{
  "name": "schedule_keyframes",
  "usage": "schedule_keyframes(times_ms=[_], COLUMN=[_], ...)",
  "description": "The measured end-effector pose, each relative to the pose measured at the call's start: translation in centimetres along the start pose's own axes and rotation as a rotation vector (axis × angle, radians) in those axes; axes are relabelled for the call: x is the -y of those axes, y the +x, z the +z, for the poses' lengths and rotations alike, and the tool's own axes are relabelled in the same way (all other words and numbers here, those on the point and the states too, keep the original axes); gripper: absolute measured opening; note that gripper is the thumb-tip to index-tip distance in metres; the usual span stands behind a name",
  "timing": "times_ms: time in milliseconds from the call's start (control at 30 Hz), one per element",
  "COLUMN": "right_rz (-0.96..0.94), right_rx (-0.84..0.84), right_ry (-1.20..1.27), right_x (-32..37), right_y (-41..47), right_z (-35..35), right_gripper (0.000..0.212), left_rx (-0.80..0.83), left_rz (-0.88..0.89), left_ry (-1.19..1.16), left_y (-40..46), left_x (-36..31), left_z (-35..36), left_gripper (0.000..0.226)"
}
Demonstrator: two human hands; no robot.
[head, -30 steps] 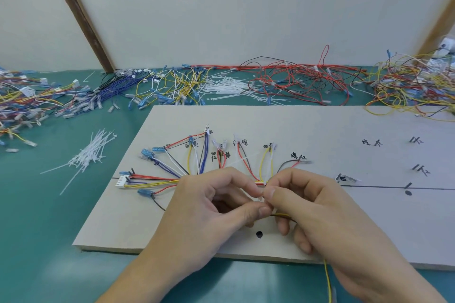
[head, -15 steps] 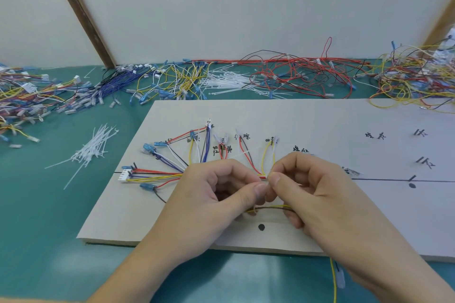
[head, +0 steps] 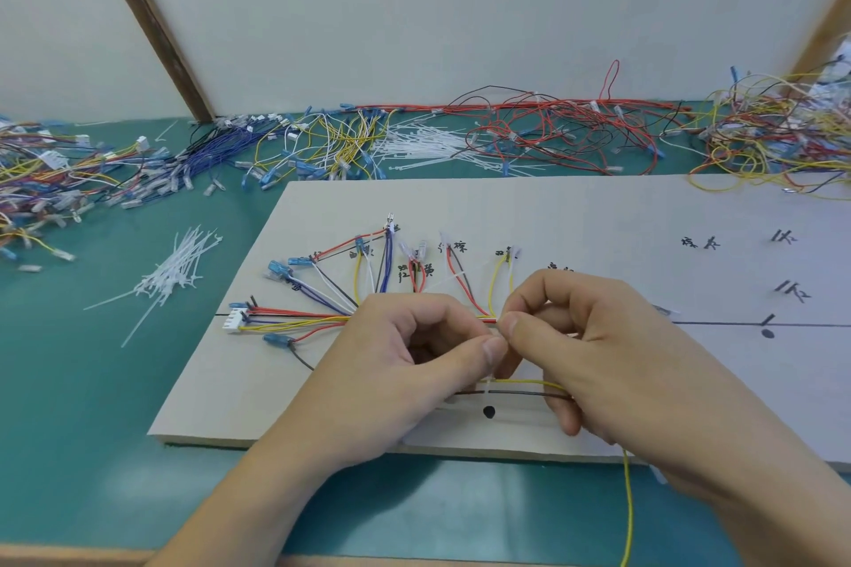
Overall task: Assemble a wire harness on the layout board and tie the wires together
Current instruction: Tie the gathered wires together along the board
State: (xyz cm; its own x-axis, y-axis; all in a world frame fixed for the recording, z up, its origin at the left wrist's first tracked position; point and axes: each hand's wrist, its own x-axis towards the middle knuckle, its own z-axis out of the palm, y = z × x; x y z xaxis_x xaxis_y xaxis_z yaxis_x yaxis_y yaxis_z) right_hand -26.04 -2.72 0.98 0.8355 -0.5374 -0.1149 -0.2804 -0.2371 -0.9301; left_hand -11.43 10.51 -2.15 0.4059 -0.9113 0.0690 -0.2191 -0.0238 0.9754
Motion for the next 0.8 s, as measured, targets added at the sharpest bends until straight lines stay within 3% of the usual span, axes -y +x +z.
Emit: schedule_keyframes(times_ms=[200,400,567,800], right_rz=[-0.134,-0.155,-0.153,-0.159], right_rx=[-0.077,-0.09,-0.197,-0.232], right_ry=[-0.099,0.06,0.229,0.28], right_x=[-0.1,-0.2,0.3,-0.2], right_y=[0.6,1.5,2.4,2.5], right_z=[0.5,0.1,0.0,0.8], right_gripper=[0.011,0.021,0.02,0.019], left_rx=[0.007,0.033,0.117,0.182], left_rz=[-0.039,-0.047,-0.057,-0.032], left_ry=[-0.03,0.027,0.069,0.174], left_y=[0.1,0.0,-0.1,-0.2], left_x=[-0.1,-0.2,-0.4,-0.8], left_z=[0.0,-0.2,-0.6,-0.6], left_gripper=[0.016,0.02,0.013,0.011])
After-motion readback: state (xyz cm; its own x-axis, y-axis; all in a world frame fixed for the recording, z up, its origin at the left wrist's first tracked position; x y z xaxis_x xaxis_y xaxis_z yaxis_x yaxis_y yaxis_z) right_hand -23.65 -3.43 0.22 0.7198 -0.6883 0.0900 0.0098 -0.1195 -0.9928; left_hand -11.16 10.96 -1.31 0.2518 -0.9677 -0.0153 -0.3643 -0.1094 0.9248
